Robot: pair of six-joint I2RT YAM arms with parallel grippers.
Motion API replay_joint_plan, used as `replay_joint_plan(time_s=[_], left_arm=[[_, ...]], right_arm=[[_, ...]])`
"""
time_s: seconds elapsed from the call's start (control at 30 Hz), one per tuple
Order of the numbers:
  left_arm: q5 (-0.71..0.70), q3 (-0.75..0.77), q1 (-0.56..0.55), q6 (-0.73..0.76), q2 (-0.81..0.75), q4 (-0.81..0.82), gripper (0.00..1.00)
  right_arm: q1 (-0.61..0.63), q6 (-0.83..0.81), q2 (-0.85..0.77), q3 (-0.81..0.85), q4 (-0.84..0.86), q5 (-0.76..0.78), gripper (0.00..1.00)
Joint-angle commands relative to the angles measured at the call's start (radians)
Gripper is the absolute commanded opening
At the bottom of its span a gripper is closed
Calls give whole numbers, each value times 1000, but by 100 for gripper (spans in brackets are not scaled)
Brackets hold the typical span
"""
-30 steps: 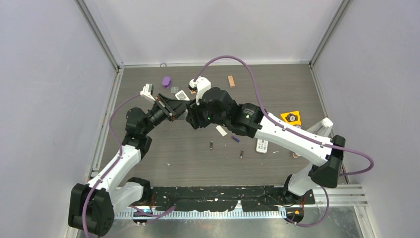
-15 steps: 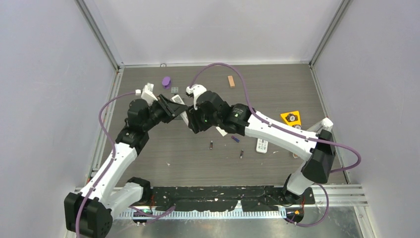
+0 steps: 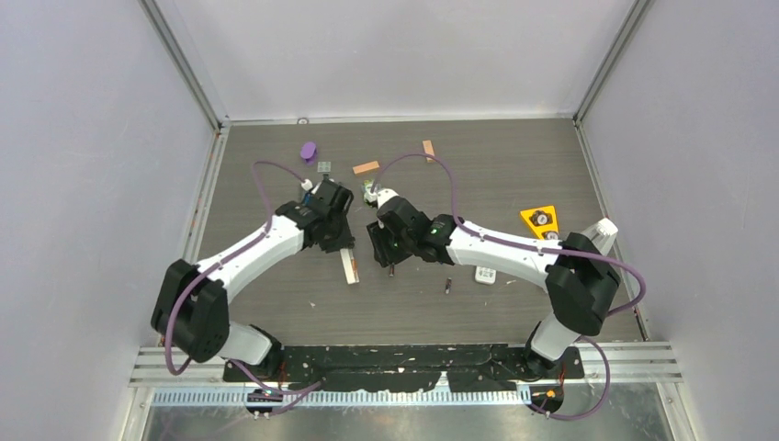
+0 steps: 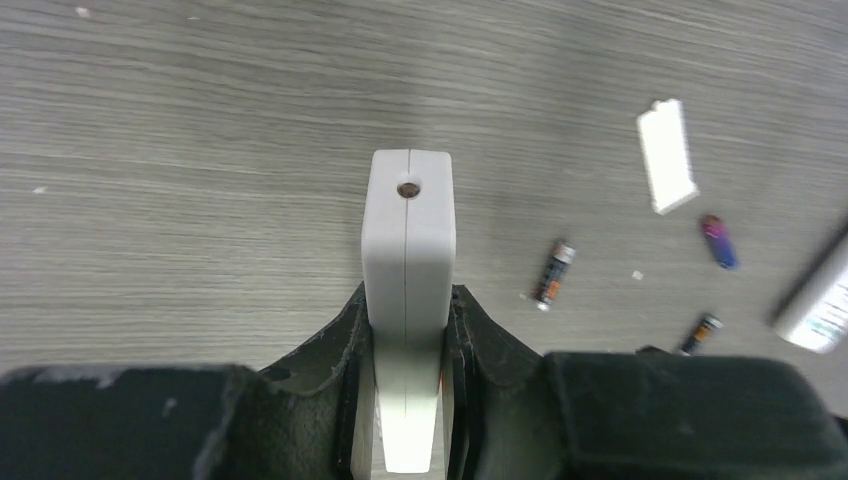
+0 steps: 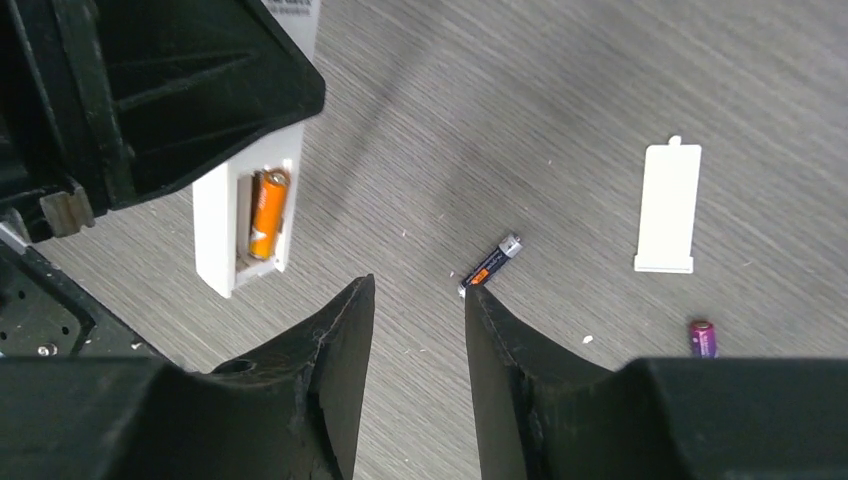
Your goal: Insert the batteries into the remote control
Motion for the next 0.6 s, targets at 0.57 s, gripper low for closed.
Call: replay_joint_plan(time_s=[0.57], left_arm=[[-450,208,-154,-116,231,-315,0]], right_arm=[[-22,347,59,-94,48,146,43]])
